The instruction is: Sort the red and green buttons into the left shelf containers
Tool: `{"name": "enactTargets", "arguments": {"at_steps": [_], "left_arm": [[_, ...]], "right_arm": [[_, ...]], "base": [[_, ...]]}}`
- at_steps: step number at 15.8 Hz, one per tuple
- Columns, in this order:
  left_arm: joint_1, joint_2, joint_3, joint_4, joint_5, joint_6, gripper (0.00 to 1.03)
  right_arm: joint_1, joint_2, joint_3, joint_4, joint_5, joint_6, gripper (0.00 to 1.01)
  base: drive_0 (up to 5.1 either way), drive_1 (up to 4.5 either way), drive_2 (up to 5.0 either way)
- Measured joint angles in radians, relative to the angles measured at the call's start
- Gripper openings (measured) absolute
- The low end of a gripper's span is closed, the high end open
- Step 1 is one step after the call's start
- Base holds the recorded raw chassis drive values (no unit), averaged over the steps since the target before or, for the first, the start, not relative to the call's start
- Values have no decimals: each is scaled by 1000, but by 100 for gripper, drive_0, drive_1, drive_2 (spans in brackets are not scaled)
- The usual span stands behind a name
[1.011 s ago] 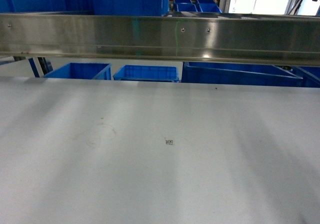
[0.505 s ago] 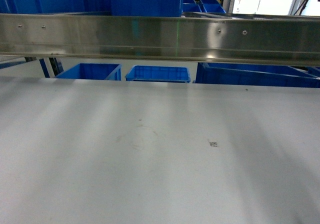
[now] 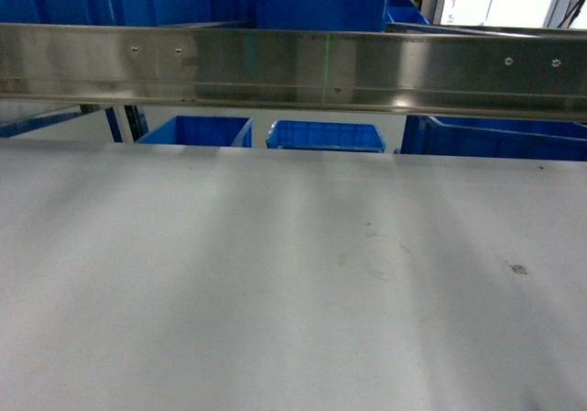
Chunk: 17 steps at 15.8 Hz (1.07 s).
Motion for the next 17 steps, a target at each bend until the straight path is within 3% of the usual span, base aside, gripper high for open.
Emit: {"name": "enactTargets", "arguments": {"at_steps": [17], "left_arm": [[0,0,0,0,-1,0,27]], "right_arm": [[0,-2,0,0,0,0,26]], "base": [[-495,251,251]]}}
